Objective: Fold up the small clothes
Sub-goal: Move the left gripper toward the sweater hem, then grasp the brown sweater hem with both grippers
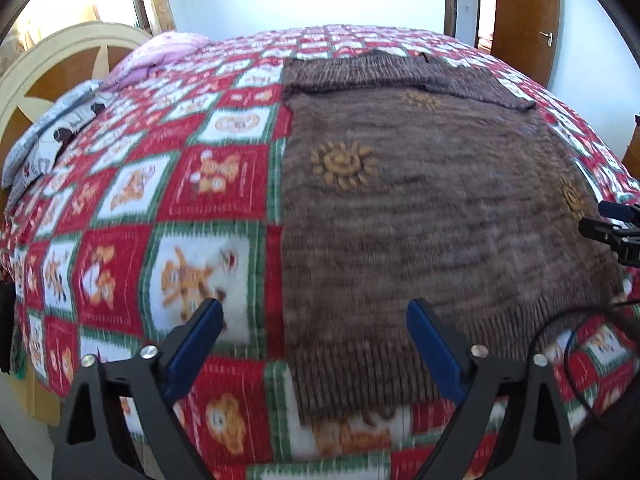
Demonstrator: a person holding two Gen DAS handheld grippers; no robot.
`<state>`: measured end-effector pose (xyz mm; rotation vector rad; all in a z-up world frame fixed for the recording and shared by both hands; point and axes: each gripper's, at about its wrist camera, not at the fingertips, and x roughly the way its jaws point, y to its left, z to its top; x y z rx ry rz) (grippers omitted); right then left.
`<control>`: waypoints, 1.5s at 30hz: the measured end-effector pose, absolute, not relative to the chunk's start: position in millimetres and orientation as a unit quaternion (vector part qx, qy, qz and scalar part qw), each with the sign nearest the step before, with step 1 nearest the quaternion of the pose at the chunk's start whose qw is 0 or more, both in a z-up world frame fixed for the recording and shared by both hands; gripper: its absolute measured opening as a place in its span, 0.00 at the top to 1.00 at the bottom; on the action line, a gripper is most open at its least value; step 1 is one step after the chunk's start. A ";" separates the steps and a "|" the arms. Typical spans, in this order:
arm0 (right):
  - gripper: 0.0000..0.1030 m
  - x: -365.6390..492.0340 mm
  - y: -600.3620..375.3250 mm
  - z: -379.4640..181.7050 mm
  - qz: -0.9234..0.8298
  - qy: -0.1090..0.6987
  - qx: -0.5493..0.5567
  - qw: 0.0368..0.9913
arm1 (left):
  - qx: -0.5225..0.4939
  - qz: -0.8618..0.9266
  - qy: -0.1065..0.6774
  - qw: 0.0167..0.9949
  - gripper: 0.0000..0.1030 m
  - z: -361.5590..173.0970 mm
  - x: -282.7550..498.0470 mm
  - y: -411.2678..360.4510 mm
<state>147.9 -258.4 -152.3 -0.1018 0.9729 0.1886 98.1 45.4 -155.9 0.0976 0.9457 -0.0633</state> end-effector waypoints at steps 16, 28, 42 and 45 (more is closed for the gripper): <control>0.16 97.8 -309.0 -168.7 0.053 0.507 0.000 0.861 | -0.027 -0.054 0.513 0.856 0.33 -176.4 74.0 58.3; 0.24 100.0 -312.3 -175.6 0.063 0.521 0.030 0.851 | 0.001 -0.063 0.491 0.869 0.73 -172.6 73.1 49.0; 0.75 95.9 -307.0 -176.1 0.066 0.515 0.016 0.854 | 0.002 -0.078 0.475 0.877 0.87 -171.2 76.8 48.0; 0.88 93.8 -306.4 -172.3 0.072 0.513 0.017 0.855 | 0.001 -0.082 0.471 0.878 0.90 -167.9 77.0 48.2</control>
